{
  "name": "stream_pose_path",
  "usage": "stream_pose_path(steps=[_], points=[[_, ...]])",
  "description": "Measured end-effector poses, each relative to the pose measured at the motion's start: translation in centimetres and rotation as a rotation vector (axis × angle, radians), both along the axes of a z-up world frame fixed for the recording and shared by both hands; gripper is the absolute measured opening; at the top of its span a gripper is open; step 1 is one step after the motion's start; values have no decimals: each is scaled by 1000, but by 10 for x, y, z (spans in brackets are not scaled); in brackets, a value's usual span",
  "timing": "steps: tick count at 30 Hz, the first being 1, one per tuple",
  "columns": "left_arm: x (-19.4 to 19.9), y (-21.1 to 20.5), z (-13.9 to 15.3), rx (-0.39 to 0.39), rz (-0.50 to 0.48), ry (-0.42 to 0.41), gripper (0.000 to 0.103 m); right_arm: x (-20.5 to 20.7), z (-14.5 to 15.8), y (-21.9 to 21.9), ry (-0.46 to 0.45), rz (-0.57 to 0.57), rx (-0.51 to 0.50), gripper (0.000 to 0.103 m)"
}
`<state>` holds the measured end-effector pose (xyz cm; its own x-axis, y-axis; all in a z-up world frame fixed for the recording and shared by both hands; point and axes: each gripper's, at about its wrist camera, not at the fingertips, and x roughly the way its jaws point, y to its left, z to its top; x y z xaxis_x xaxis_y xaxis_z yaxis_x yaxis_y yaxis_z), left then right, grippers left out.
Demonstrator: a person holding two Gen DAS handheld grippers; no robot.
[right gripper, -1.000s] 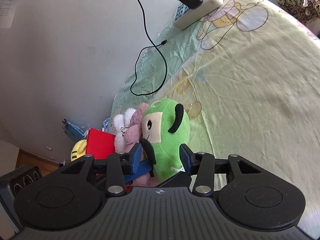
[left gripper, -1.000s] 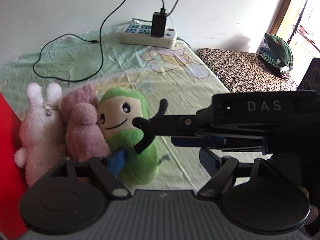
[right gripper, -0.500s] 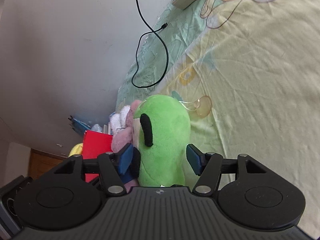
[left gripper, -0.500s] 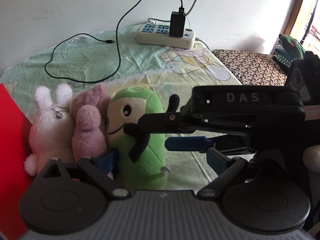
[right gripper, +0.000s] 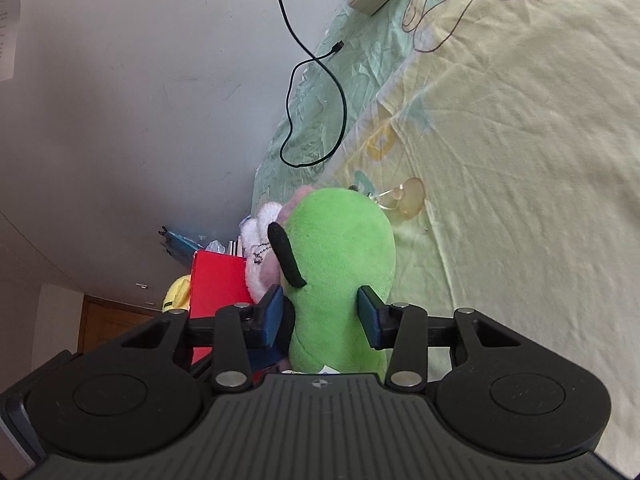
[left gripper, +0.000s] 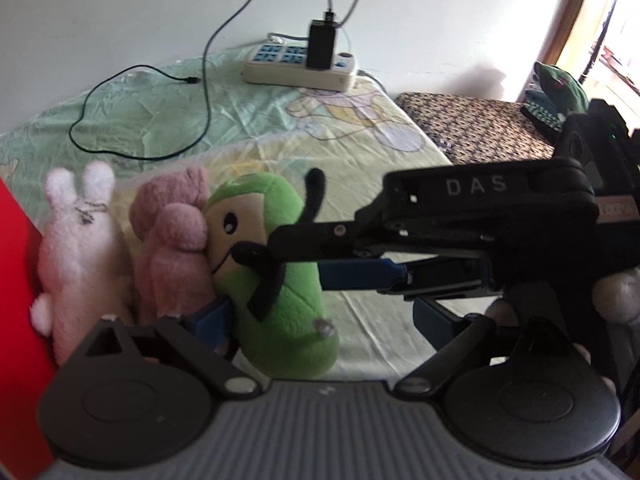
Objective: Organize objects
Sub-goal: 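Close the right gripper on the green plush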
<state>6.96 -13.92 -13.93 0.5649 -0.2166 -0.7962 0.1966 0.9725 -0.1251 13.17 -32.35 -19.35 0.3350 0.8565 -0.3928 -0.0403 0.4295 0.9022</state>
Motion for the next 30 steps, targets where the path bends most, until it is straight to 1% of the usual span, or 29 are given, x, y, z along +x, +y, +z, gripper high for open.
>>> stream_pose_path(steps=[2,4,7,11,13,16,18,19,20,23,25,26,30], points=[[-5,-4,0,-20,-17,15,94,-8,2,-7,3,-3,-14,42],[-12,-11,0,-23,-43,22,94,-16,4,-14,5,-2,-26,42],[-25,-20,1,-22,-85,29,94,-29,8,-21,-6,12,-68,37],[-41,-28,0,-24,-145,43,94,-42,6,-29,-1,8,-94,37],[-44,-29,-3,-16,-156,51,94,-46,4,-31,-2,-4,-94,37],[-43,-25,-1,-20,-138,39,94,-47,3,-29,-10,-25,-89,39],[-40,-19,2,-21,-115,30,97,-47,6,-25,-31,-20,-108,42],[-38,-16,2,-23,-101,28,98,-45,7,-24,-40,-20,-122,48],[-35,-13,1,-28,-88,30,99,-43,7,-22,-44,-20,-130,51],[-21,-4,-6,-57,-54,58,99,-37,4,-22,-40,-27,-121,56],[-13,-1,-12,-81,-42,82,97,-34,2,-20,-38,-16,-114,57],[-10,-2,-15,-90,-43,94,93,-32,1,-18,-35,-12,-113,57],[-8,-6,-18,-60,-42,91,91,-30,-6,-17,-3,-6,-85,60]])
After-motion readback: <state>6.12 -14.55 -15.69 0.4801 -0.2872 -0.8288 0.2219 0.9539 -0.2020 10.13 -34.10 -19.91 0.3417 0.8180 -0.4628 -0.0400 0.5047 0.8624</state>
